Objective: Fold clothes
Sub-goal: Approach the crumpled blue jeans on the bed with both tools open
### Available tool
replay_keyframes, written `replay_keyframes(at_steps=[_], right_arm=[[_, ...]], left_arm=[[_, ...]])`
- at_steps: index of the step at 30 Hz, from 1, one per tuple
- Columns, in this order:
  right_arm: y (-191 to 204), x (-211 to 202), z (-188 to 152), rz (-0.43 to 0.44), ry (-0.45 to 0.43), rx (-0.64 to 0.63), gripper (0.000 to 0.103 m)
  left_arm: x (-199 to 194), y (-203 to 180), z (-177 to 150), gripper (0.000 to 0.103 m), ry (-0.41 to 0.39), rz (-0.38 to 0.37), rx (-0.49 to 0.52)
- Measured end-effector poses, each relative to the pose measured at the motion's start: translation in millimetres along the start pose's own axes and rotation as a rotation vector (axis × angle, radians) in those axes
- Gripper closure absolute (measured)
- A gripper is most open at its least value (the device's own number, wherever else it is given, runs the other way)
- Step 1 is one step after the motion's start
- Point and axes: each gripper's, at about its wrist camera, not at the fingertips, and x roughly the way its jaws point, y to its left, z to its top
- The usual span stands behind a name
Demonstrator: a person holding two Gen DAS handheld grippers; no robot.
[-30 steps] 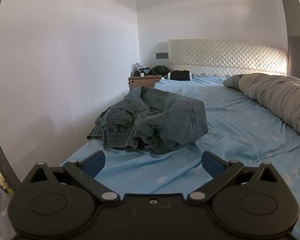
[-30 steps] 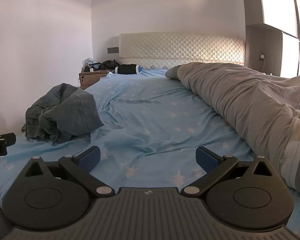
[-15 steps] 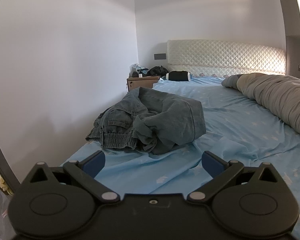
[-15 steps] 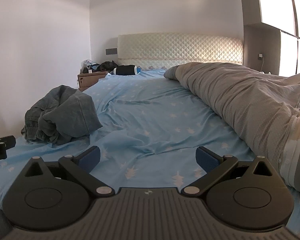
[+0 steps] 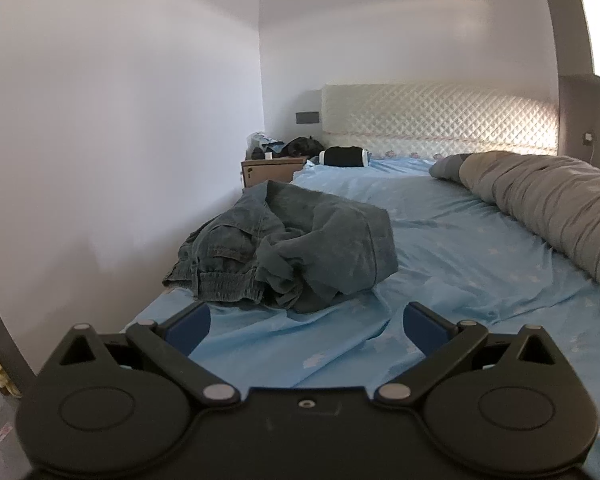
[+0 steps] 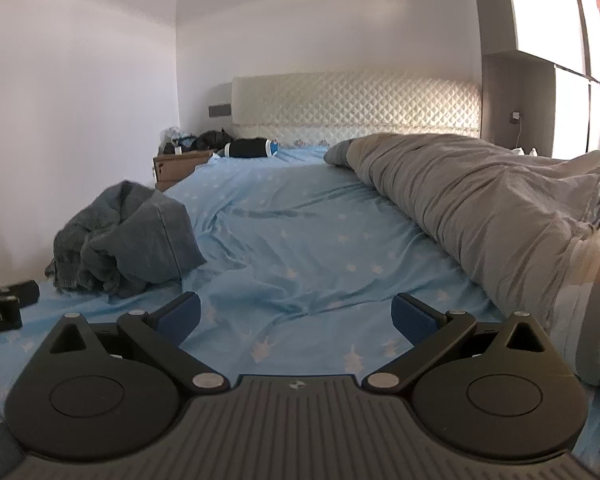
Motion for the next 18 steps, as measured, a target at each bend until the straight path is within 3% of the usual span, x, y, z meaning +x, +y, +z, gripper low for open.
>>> replay_keyframes(at_steps=[6, 18], right_arm=[[8.7, -24.1, 6.4, -0.015, -0.051, -0.067, 0.000], [17.1, -33.7, 16.0, -0.003, -0.033, 0.001, 0.000]], left_arm=[[-13.0, 7.8, 2.9, 0.000, -0.028, -0.023, -0.007], [-33.3, 38.8, 6.5, 0.000, -0.061, -0.018, -0.035]])
